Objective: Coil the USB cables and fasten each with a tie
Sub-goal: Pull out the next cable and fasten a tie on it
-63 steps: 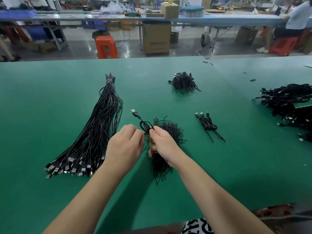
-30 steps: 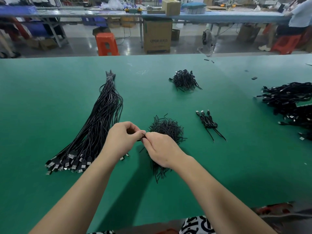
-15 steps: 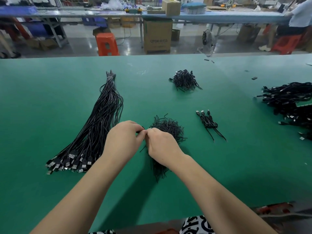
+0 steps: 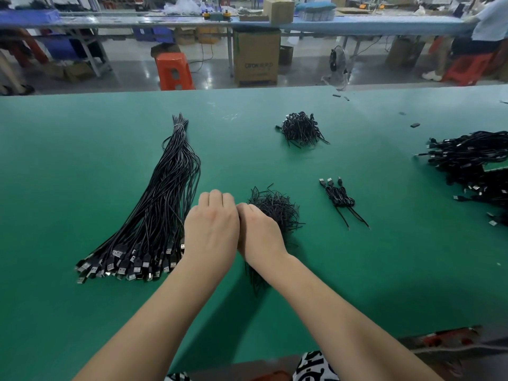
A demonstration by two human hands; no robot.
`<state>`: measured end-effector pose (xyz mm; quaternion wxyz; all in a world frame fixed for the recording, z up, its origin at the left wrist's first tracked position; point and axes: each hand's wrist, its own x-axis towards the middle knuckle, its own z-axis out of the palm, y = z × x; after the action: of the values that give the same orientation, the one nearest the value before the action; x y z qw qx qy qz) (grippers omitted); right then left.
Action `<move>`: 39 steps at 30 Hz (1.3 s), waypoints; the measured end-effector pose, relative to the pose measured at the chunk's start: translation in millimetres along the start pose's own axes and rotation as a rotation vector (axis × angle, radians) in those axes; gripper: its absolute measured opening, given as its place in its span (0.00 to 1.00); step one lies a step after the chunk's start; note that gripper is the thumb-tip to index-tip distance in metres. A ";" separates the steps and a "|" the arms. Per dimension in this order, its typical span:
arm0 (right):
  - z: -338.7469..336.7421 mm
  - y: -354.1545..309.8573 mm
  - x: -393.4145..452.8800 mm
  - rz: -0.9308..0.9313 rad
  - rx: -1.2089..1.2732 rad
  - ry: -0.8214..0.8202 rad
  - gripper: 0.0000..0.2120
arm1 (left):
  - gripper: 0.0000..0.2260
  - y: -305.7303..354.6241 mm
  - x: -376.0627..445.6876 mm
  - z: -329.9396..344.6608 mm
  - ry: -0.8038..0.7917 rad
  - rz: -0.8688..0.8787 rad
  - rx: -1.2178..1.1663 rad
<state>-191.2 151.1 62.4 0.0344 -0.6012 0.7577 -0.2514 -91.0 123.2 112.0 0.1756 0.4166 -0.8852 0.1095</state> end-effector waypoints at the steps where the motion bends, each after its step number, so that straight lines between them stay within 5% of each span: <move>1: -0.2 0.0 1.0 0.020 0.085 -0.020 0.04 | 0.06 -0.8 0.7 1.4 0.002 -0.027 -0.012; 3: -4.9 -1.0 2.3 0.056 0.321 -0.075 0.01 | 0.04 -2.9 2.2 0.5 0.044 -0.031 -0.053; 8: -28.2 3.2 7.2 0.188 1.117 -0.411 0.15 | 0.15 -20.0 4.5 6.3 0.129 0.011 -0.186; 12: -40.8 13.4 12.9 0.418 1.615 -0.521 0.11 | 0.03 -27.0 6.5 17.0 0.337 0.098 -0.323; 17: -37.1 16.9 12.3 0.483 1.707 -0.457 0.08 | 0.02 -27.0 4.2 22.6 0.421 0.182 -0.342; 39: -27.7 24.8 7.7 0.450 1.465 -0.399 0.08 | 0.02 -38.5 1.4 18.6 0.221 0.382 -0.277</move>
<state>-225.3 157.1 78.0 0.6066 -0.2914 0.4824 -0.5608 -66.0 91.7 97.4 0.3028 0.1995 -0.9298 0.0635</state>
